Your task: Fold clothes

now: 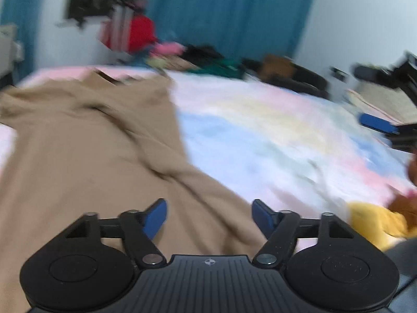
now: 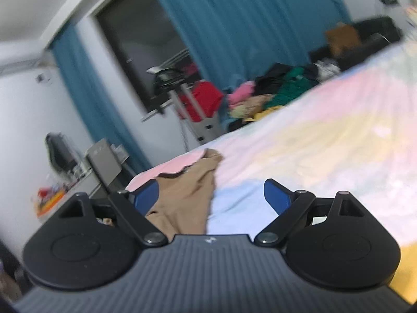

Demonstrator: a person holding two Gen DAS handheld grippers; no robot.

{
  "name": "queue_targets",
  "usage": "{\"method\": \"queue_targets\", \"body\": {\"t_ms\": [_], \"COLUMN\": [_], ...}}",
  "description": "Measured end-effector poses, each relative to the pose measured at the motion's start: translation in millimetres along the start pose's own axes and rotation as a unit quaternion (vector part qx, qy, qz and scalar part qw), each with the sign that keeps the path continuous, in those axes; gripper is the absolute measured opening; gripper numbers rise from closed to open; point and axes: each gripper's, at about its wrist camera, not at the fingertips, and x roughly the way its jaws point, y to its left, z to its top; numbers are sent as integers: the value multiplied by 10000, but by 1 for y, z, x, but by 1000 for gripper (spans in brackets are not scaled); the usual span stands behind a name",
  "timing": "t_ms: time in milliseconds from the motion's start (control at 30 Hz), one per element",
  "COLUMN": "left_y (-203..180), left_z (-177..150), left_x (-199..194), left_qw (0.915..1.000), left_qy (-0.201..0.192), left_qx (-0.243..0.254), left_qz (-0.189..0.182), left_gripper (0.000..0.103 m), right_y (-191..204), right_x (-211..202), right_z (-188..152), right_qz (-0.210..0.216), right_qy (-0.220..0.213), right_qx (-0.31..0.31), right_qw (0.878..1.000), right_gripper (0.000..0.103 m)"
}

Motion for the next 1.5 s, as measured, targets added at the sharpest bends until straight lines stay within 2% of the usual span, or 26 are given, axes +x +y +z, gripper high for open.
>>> {"method": "queue_targets", "body": {"t_ms": [67,167,267,333,433,533,600,667,733,867,967,1067,1133,1267,1433,1467,1500], "left_y": [-14,-33,-44,-45,-52,-63,-64,-62,-58,-40,-20,9,30,70,91,93,94], "left_z": [-6,-16,-27,-32,-39,-45,-49,-53,-50,-40,-32,-27,-29,-39,-49,-50,-50], "left_x": [10,22,33,42,47,51,55,59,56,25,-8,-46,-70,-102,-105,-102,-98], "left_qw": [9993,9964,9934,9905,9883,9874,9879,9885,9896,9931,9915,9860,9810,9706,9693,9670,9656], "left_qy": [178,367,548,652,658,708,816,897,840,638,514,483,491,682,1307,1454,1564], "left_qx": [32,261,388,300,382,619,699,726,600,106,-453,-1092,-1508,-2209,-2017,-1964,-1930], "left_qz": [-339,-713,-933,-1174,-1324,-1269,-1117,-981,-997,-980,-1109,-1165,-1116,-669,511,716,770], "left_gripper": [56,51,51,51,51,40,20,11,5,3,3,3,3,3,3,3,3], "right_y": [-9,-11,-13,-15,-15,-13,-13,-12,-11,-10,-7,-2,-2,-4,-2,-2,-1], "right_x": [2,8,14,15,15,16,16,17,18,20,20,21,22,23,22,22,22], "right_z": [1,-1,-2,-2,-3,-4,-4,-5,-5,-7,-8,-10,-10,-10,-12,-12,-12], "right_qz": [81,202,325,385,430,418,406,394,382,358,334,337,347,401,417,414,409], "right_qy": [-10,45,163,196,175,224,259,294,329,399,431,475,515,600,636,652,670], "right_qx": [237,220,246,257,198,170,153,136,119,85,-5,-109,-123,-59,-94,-112,-135], "right_qw": [9997,9995,9990,9987,9987,9987,9987,9987,9987,9985,9985,9982,9980,9974,9971,9969,9968], "right_gripper": [90,90,90,90,90,90,90,90,90,90,90,90,90,90,90,90,90]}}
